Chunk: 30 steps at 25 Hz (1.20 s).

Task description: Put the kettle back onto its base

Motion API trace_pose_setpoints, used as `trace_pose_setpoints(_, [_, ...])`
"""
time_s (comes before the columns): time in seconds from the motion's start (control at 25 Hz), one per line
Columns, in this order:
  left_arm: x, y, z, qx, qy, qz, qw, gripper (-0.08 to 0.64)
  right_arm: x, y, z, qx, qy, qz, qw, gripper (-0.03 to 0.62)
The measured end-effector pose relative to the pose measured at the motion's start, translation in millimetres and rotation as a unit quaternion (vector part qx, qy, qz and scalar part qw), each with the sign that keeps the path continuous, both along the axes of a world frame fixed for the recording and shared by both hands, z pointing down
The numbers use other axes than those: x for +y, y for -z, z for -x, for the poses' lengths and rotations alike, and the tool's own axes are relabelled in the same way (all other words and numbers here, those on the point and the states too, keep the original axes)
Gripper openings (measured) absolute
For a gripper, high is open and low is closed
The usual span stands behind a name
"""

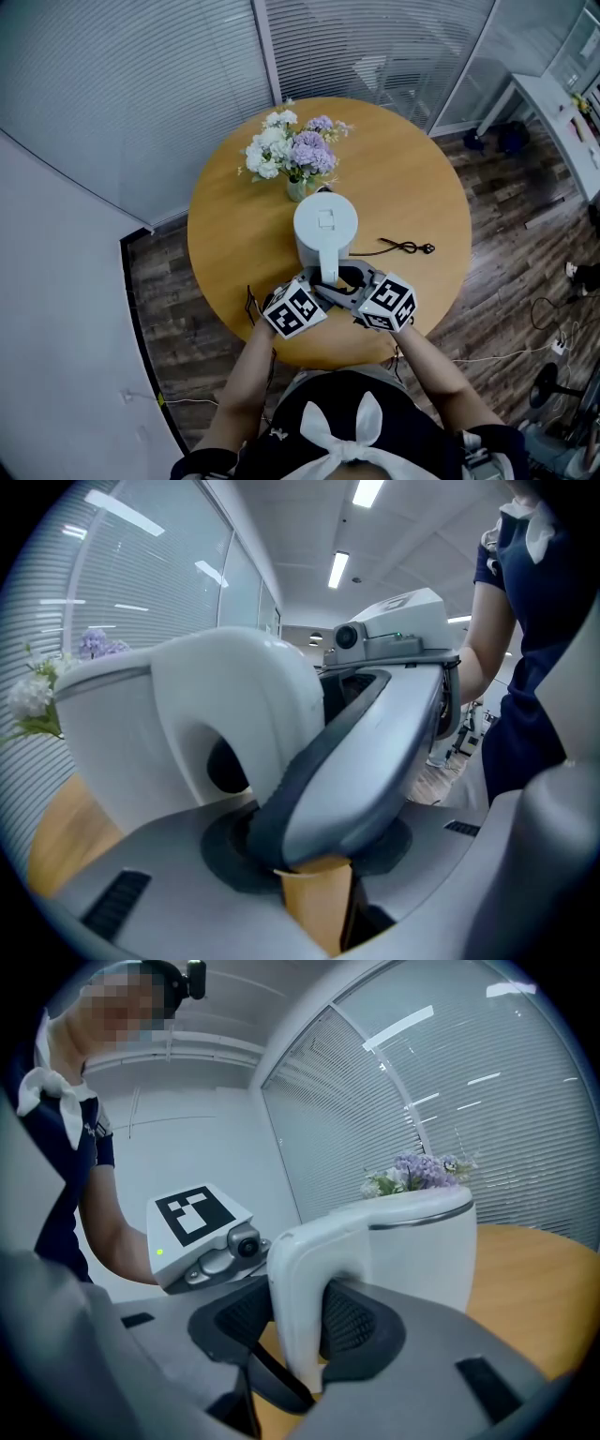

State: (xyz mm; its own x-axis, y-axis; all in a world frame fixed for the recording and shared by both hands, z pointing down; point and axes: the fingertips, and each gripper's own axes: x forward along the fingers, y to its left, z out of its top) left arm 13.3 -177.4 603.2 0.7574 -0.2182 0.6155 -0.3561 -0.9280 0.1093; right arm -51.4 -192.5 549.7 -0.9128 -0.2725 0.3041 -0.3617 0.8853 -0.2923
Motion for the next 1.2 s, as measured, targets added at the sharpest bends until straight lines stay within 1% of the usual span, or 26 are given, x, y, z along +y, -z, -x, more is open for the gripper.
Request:
trace_pose_setpoints(0.4, [4,-5,-3,0.009,0.026,-0.005,0.9996,0.150,8,-5,-3,0.007,0.002,-0.006,1.000,0.172])
trace_pose_setpoints(0.76, [7,-8,-3,0.008,0.040,-0.012,0.9991,0.150,13,-9,-4,0.018,0.002,-0.008,1.000,0.172])
trace_pose_setpoints(1.0, [5,-10,0,0.026,0.059,-0.013,0.9979,0.144,14,-10,-1,0.025,0.003,-0.011,1.000,0.172])
trace_pose_setpoints(1.2, [4,-9,3,0.038,0.077,0.000,0.9963,0.143,14,-12,1,0.026,-0.002,-0.007,1.000,0.173])
